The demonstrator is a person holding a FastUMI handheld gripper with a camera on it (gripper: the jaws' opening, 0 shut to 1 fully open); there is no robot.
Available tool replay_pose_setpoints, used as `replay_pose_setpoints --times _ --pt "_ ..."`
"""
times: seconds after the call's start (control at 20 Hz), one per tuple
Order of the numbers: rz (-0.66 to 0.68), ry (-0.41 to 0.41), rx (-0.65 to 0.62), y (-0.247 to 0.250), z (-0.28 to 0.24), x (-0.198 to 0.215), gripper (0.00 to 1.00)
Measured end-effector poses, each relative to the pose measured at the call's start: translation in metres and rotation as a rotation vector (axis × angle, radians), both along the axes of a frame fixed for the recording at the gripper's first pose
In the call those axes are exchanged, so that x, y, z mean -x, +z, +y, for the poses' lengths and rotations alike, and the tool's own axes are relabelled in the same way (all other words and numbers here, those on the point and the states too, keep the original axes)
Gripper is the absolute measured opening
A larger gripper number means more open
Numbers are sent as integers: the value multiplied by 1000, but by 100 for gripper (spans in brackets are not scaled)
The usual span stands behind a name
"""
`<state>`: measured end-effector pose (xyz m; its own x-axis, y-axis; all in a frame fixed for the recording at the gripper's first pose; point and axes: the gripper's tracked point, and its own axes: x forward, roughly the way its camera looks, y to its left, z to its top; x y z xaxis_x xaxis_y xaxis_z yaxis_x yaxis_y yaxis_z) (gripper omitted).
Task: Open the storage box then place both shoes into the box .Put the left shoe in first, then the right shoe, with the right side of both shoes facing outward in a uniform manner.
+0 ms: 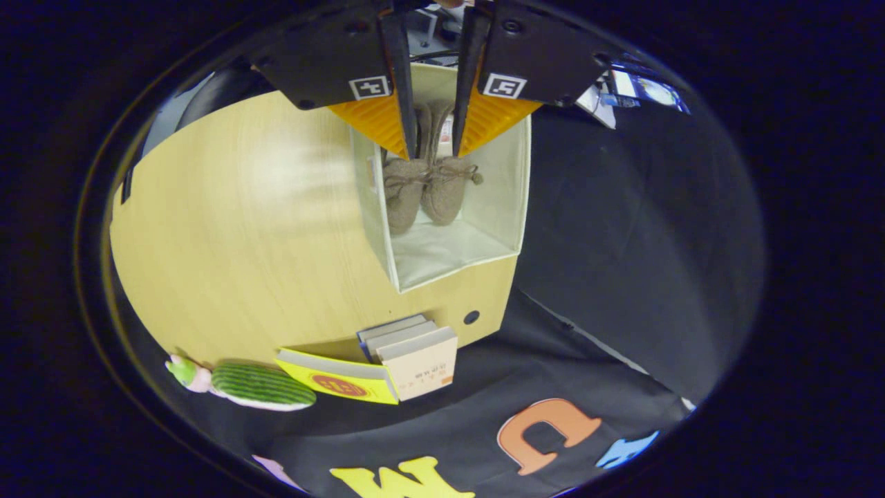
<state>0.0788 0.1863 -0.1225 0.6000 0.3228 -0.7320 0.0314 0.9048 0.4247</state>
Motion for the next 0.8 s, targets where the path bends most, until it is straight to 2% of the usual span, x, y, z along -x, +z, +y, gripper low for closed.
replay_pose_setpoints --times 0.15,0.2,0.25,0.4,0.55,0.6,0.8 --pt "-160 23 93 29 -21 -10 41" --pt "-223 11 130 40 -34 -12 50" --pt "-282 -3 163 51 -46 -16 54" --pt "-489 -91 297 91 -96 -20 66" --pt "-667 -162 385 128 -130 -7 70" --pt "-705 -185 404 135 -140 -1 86" --pt "-859 -251 445 165 -180 31 100"
